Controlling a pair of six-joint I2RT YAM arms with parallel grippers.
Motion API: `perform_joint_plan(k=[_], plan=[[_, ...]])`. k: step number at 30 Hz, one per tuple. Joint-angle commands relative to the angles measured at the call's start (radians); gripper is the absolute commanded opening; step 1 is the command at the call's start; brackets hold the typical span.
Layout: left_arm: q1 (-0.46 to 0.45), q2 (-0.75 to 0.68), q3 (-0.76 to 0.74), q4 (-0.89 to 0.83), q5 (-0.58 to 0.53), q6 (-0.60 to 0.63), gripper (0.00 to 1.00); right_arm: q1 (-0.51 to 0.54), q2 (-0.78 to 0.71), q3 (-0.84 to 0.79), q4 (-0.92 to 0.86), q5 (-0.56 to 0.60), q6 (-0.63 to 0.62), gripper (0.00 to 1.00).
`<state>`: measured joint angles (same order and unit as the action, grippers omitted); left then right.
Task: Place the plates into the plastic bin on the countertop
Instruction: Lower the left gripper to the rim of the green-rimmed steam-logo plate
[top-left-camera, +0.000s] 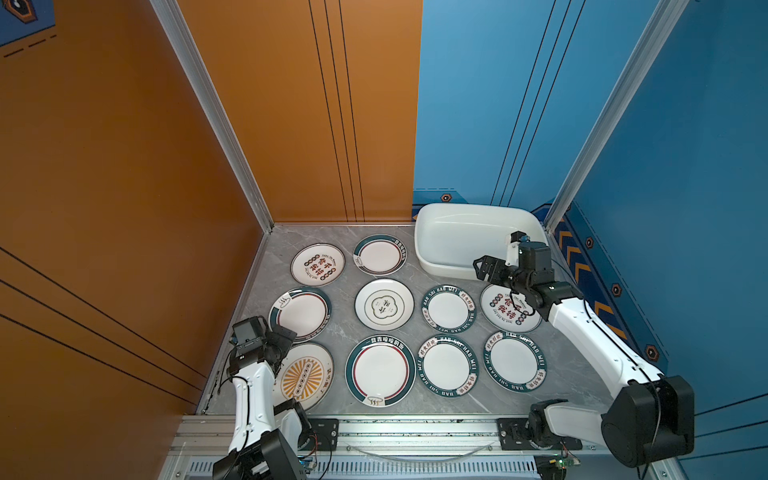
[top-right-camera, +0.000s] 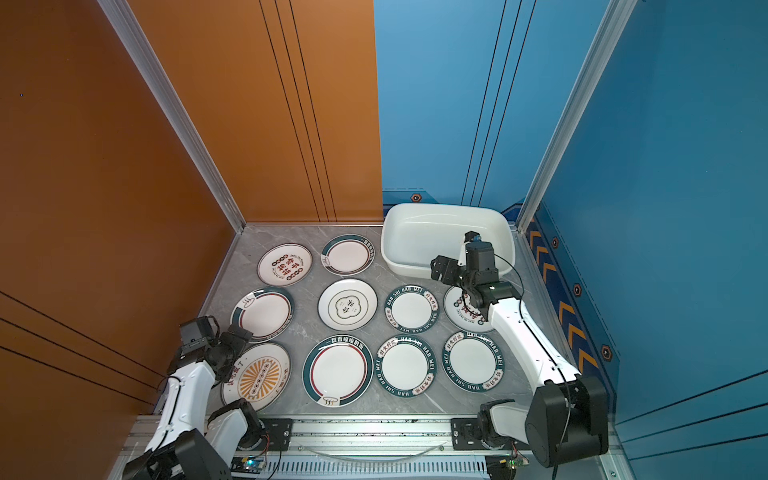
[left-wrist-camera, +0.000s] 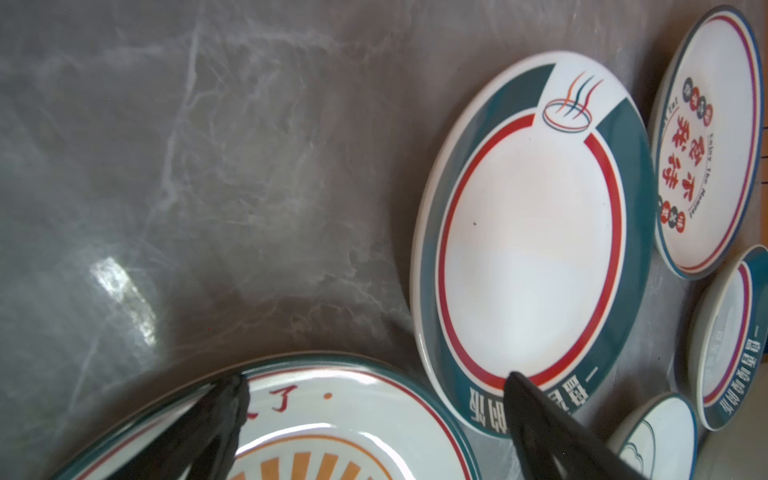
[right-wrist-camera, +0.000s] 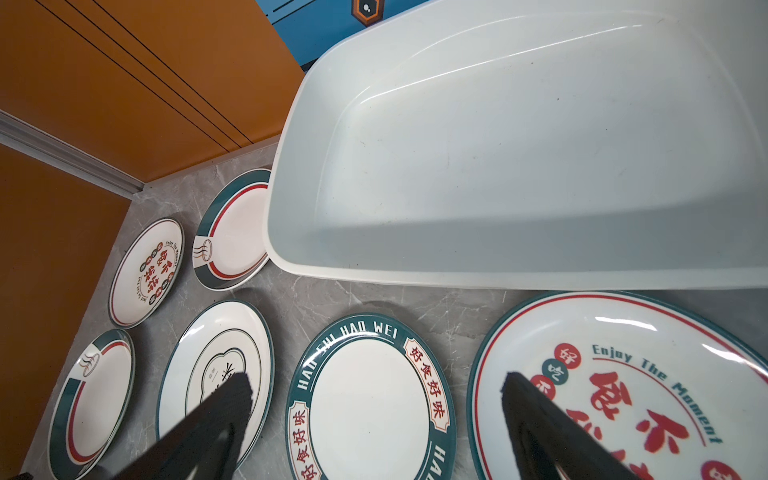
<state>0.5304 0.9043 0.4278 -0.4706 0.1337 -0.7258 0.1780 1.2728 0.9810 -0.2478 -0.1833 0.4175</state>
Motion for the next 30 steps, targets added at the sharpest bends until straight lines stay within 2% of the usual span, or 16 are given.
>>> perform_joint_plan(k=[1,22,30], plan=[[0.034,0.023,-0.018,0.040,0.030,0.027,0.98,0.009,0.002,-0.025,-0.015,-0.012,0.012,0.95],[0.063,0.002,0.033,0.040,0.217,-0.003,0.97,0.083,0.069,-0.030,-0.011,0.020,0.029,0.95],[0.100,-0.005,0.089,-0.021,0.199,0.029,0.97,0.094,0.074,-0.031,-0.015,0.020,0.026,0.95]])
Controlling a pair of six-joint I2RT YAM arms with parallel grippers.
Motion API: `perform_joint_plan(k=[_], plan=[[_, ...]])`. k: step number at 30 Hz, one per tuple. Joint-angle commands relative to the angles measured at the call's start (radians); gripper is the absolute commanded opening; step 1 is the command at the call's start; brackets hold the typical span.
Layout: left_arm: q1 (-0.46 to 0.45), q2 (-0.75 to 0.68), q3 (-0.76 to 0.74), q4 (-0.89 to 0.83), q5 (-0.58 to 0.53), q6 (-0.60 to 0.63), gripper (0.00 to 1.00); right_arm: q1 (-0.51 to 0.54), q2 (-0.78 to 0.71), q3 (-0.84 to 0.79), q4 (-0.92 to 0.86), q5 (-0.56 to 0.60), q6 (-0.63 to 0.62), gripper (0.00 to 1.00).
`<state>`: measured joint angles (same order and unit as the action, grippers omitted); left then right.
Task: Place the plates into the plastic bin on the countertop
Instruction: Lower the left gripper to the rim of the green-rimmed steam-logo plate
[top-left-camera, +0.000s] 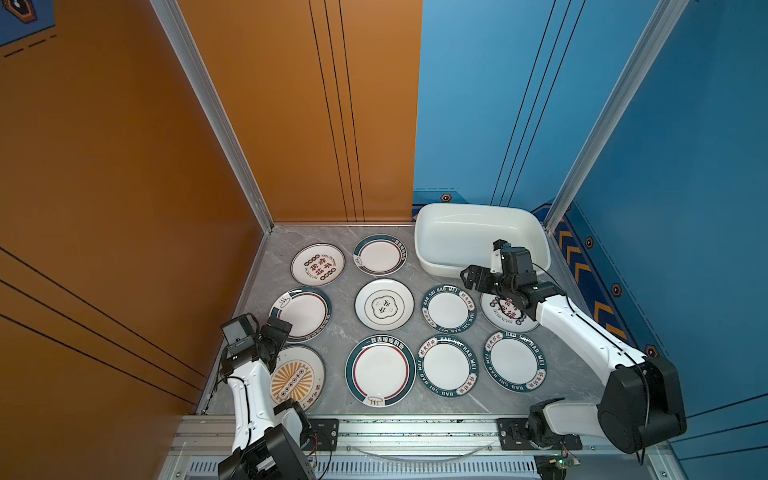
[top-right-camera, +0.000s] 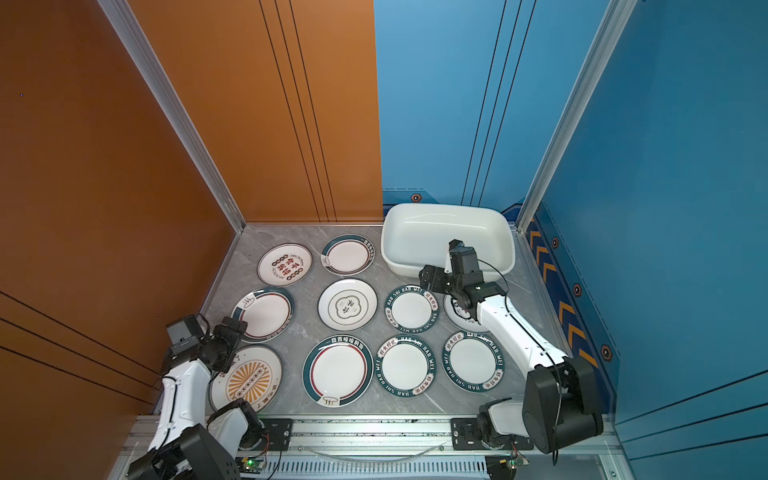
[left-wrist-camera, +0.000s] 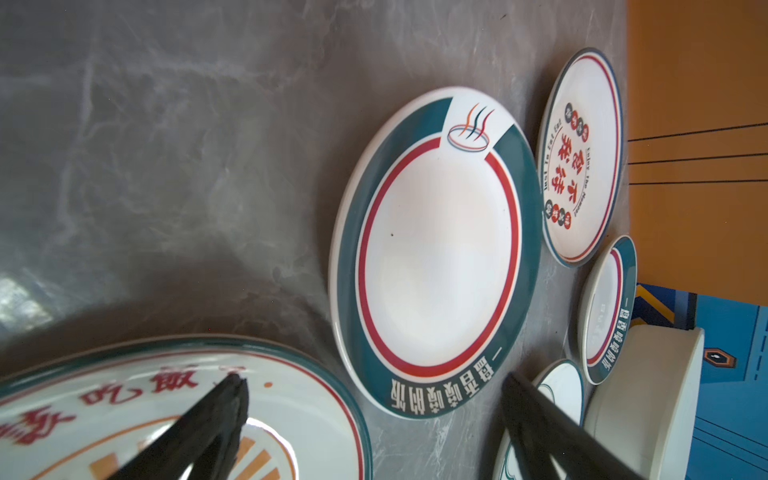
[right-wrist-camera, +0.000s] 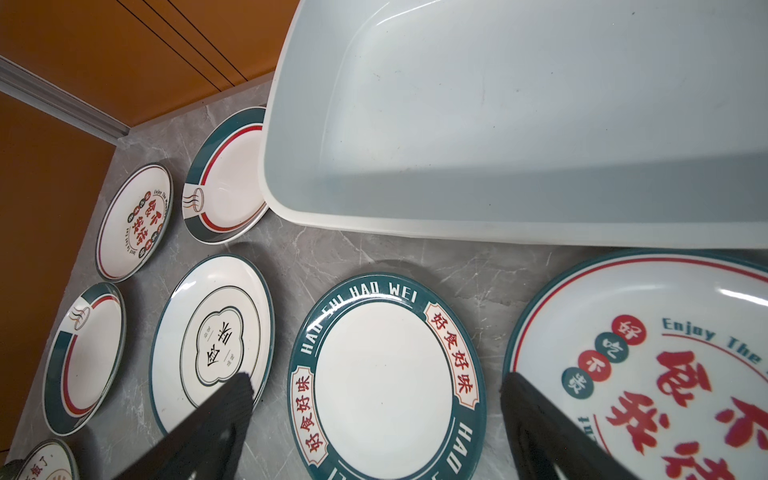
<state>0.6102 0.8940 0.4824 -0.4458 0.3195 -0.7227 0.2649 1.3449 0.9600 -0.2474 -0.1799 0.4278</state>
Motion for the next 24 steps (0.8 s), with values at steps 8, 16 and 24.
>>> perform_joint_plan(k=[8,16,24], plan=[[0.057,0.145,0.071,-0.016,0.051,0.095,0.97,0.005,-0.007,-0.002,-0.046,0.023,-0.015,0.95],[0.060,0.243,0.090,0.036,0.001,0.150,0.97,0.005,-0.010,-0.002,-0.056,0.003,-0.001,0.95],[0.056,0.318,0.109,0.098,0.044,0.123,0.95,0.008,-0.008,-0.011,-0.056,-0.002,0.008,0.95]])
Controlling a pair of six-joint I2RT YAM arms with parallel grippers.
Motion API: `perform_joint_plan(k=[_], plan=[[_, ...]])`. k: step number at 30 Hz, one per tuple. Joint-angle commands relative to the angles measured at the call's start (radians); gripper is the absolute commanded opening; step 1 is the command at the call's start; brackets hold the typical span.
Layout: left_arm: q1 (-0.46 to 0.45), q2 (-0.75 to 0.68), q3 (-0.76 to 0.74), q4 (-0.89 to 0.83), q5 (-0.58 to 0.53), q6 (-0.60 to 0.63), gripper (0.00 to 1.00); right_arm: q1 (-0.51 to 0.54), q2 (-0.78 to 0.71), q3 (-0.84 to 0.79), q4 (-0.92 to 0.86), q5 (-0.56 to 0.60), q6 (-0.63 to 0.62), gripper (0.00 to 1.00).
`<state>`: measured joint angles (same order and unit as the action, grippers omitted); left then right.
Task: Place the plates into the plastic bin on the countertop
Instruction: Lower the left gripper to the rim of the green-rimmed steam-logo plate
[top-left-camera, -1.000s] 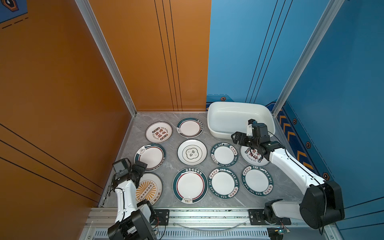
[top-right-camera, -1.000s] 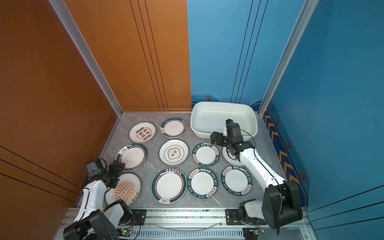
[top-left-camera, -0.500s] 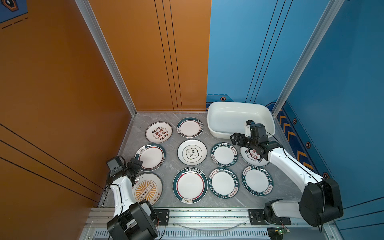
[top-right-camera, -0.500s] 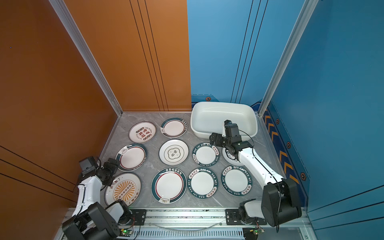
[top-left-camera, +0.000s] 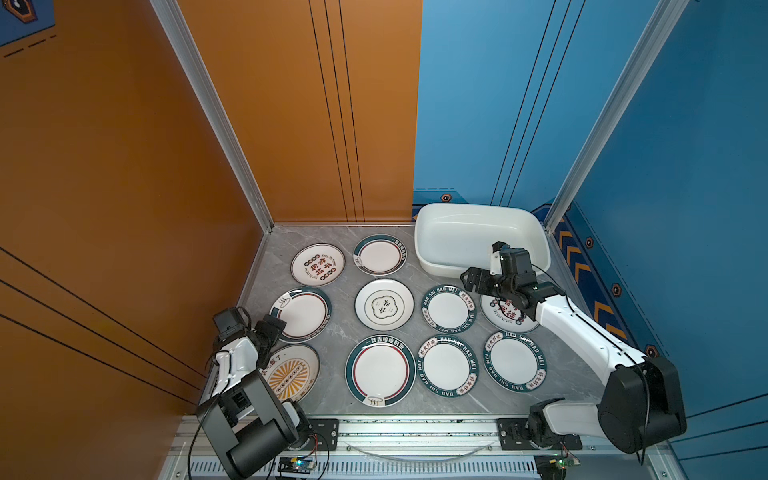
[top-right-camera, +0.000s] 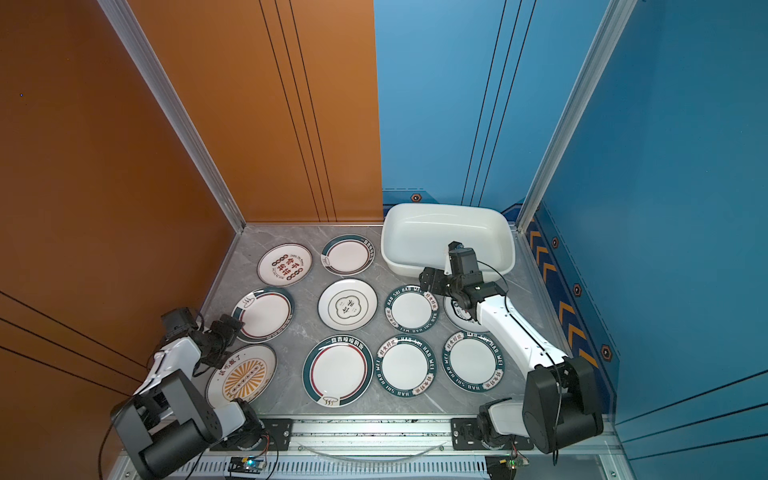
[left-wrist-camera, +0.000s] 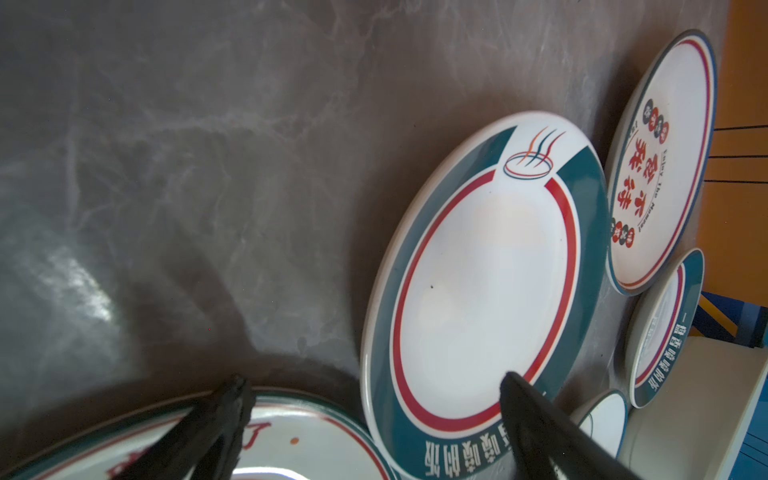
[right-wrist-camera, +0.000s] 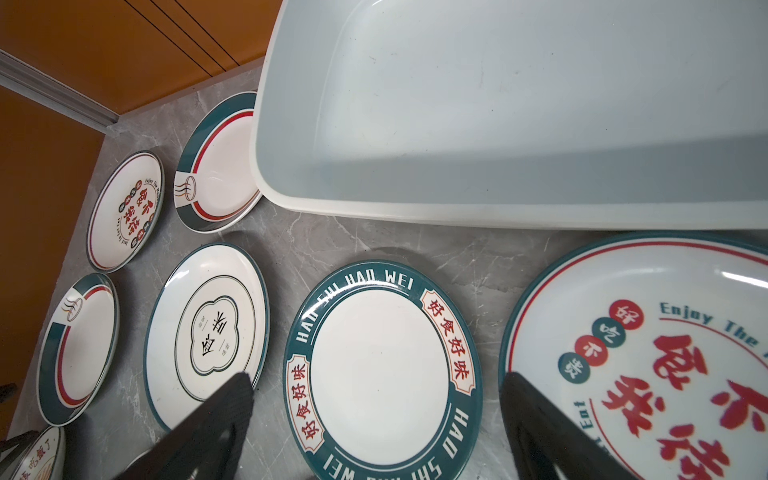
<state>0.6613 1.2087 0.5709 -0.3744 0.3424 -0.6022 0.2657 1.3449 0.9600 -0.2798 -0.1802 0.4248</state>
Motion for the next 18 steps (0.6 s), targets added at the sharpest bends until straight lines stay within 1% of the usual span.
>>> perform_joint_plan(k=[1,7,10,18], plan=[[0.005,-0.002,0.020,0.026,0.020,-0.001,0.95,0.007,-0.007,-0.016,-0.024,-0.001,0.011,0.95],[0.004,-0.045,0.023,0.007,0.044,-0.008,0.95,0.009,0.012,-0.021,-0.015,-0.007,0.019,0.95],[0.006,-0.052,0.034,-0.006,0.023,0.006,0.95,0.012,0.016,-0.021,-0.013,-0.010,0.023,0.95],[0.008,0.040,0.066,0.027,0.010,0.015,0.94,0.015,0.008,-0.026,-0.018,-0.006,0.019,0.94]])
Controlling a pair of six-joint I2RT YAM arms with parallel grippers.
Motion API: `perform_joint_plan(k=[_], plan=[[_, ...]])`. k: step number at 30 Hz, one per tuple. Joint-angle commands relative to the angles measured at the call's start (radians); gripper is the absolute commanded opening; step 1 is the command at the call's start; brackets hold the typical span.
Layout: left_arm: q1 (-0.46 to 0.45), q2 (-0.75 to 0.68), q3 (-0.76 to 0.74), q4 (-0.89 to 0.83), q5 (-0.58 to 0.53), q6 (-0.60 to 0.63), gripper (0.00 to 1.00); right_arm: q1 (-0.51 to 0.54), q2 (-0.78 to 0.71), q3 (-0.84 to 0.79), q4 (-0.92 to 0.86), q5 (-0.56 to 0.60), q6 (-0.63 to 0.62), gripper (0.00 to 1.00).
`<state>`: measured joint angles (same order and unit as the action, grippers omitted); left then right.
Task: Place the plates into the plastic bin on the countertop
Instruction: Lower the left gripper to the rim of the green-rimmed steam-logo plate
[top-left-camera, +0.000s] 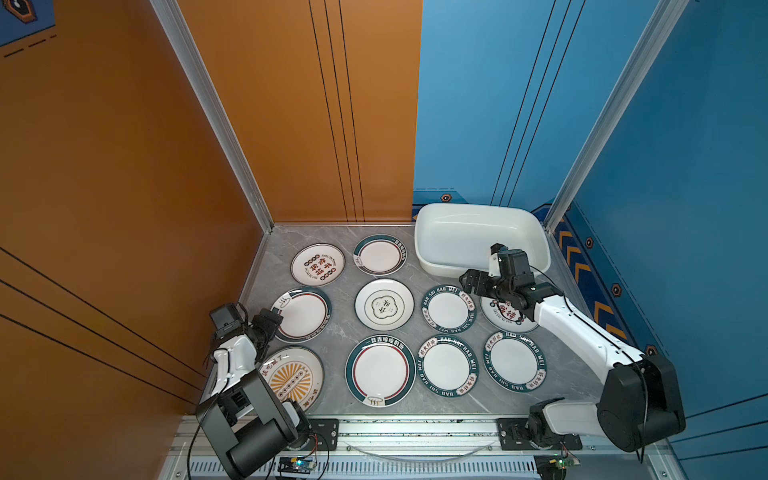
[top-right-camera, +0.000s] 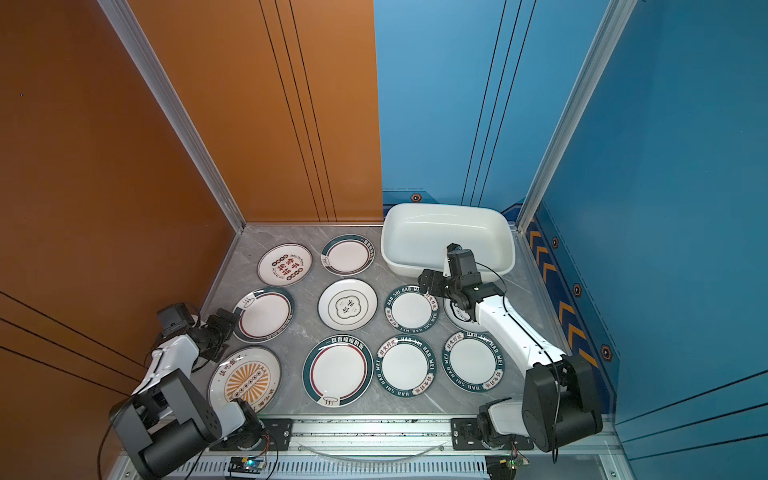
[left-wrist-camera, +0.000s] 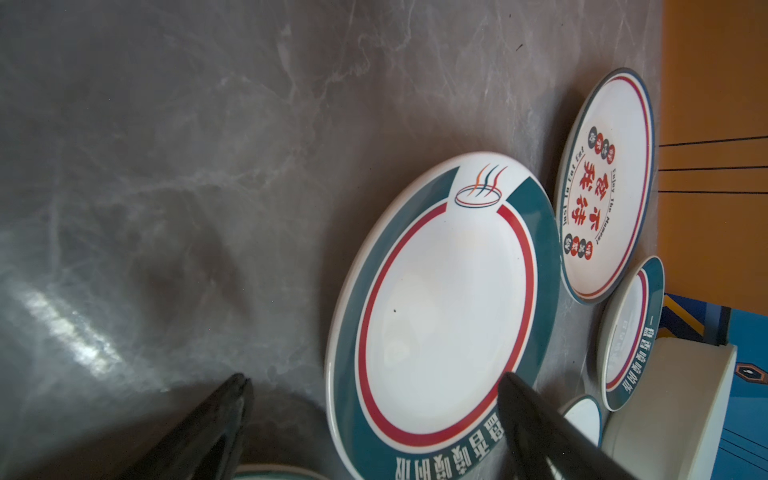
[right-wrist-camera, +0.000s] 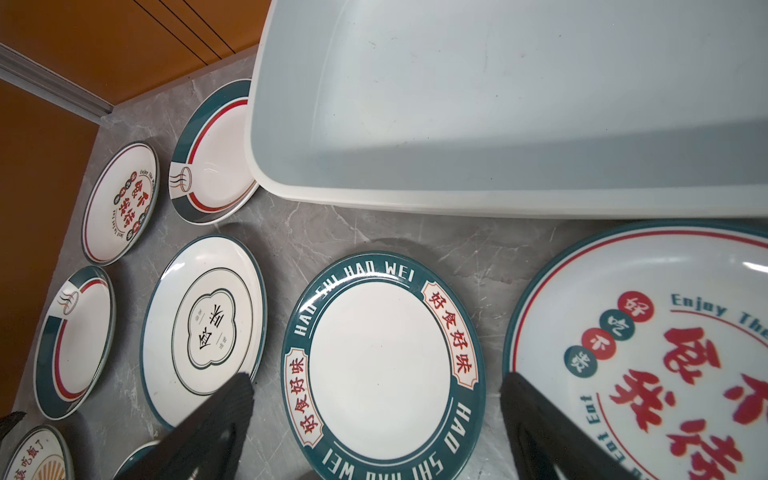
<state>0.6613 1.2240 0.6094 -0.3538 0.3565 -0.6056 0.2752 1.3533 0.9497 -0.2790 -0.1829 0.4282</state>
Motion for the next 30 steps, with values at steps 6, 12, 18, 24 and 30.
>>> perform_joint_plan(k=[6,12,18,24,30], plan=[[0.008,0.063,0.057,0.007,-0.029,0.042,0.93,0.005,0.003,-0.024,-0.020,0.001,0.009,0.95],[0.006,0.084,0.034,0.053,-0.015,0.049,0.91,0.004,0.022,-0.030,0.000,-0.006,0.013,0.95],[-0.012,0.100,0.011,0.090,-0.046,0.058,0.89,0.004,0.047,-0.040,0.029,-0.019,0.023,0.95],[-0.026,0.141,0.017,0.124,-0.075,0.064,0.88,-0.001,0.073,-0.040,0.038,-0.030,0.012,0.95],[-0.074,0.210,0.047,0.133,-0.124,0.086,0.88,-0.018,0.095,-0.040,0.043,-0.049,0.003,0.95]])
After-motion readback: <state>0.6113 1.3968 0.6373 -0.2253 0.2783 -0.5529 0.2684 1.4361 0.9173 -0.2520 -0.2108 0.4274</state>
